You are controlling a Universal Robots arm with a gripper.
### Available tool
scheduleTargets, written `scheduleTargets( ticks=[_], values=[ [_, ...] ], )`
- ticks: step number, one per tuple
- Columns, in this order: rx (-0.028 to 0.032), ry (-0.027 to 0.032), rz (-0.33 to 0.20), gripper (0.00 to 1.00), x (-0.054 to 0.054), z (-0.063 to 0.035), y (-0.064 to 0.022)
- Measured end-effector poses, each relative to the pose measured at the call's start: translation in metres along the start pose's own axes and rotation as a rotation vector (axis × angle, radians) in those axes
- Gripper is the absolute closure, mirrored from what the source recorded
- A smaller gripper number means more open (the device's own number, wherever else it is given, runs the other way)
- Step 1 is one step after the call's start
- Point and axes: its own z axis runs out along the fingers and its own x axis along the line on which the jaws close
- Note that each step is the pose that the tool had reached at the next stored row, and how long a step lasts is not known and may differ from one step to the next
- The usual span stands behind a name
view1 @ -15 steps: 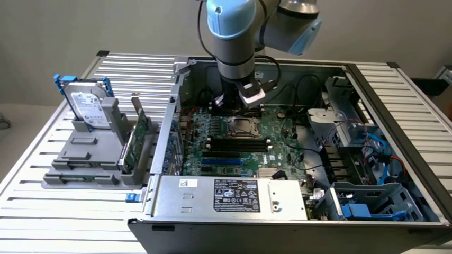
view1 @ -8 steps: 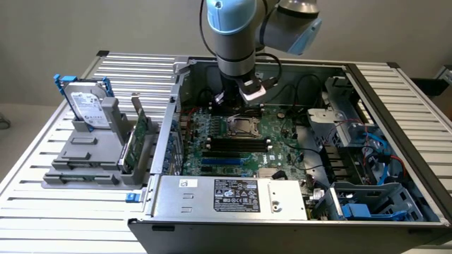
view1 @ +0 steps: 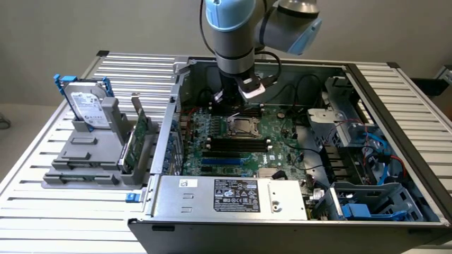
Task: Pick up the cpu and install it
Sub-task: 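Install the first cpu locking lever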
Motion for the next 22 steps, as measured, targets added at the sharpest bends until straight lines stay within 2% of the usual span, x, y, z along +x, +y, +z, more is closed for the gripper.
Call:
scheduleTargets(
  ticks=[10,18,22],
  values=[
    [-0.0016,-0.0007,-0.001,0.89,-0.006,-0.0102,-0.0033],
    [-0.0079,-0.0039,-0.002,0.89,-0.013,-0.0159,-0.0052],
    [-0.0087,-0.0046,-0.004,0.89,-0.015,-0.0162,-0.006]
  ],
)
